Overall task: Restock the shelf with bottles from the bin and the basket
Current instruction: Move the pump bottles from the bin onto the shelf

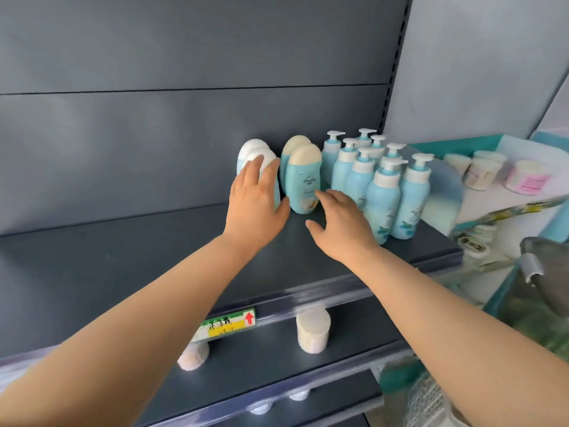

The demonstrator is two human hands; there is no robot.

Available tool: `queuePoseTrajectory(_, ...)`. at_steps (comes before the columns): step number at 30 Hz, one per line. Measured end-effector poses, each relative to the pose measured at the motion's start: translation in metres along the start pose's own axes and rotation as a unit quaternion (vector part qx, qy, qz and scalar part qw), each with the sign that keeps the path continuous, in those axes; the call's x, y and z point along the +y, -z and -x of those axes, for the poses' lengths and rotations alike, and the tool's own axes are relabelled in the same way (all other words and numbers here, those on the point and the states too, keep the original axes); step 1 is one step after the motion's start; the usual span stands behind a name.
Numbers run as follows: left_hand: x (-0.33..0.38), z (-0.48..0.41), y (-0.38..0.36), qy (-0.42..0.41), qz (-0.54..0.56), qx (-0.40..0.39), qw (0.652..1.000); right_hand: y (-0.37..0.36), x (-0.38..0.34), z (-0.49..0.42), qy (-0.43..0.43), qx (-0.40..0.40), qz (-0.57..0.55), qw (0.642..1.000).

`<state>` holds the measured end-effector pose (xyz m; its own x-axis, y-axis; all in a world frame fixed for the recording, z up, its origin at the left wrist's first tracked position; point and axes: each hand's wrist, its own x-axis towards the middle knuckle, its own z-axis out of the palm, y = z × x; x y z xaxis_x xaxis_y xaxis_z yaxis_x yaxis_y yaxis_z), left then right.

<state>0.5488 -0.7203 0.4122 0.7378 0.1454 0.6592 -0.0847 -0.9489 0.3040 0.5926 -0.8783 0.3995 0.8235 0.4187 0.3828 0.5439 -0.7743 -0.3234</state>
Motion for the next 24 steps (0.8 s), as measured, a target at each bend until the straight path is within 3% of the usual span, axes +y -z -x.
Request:
queuePoseTrajectory(8, 0.154, 0.053, -0.025, -0.107, 0.027, -0.014, 0.994, 0.078, 0.093, 0.112, 0.001, 0.028, 0.05, 0.998)
queuePoseTrajectory(24, 0.38, 0.082, -0.185, -0.204, 0.079, -0.2, 0.955, 0.176, 0.348, 0.266, -0.227, 0.005, 0.135, 0.965)
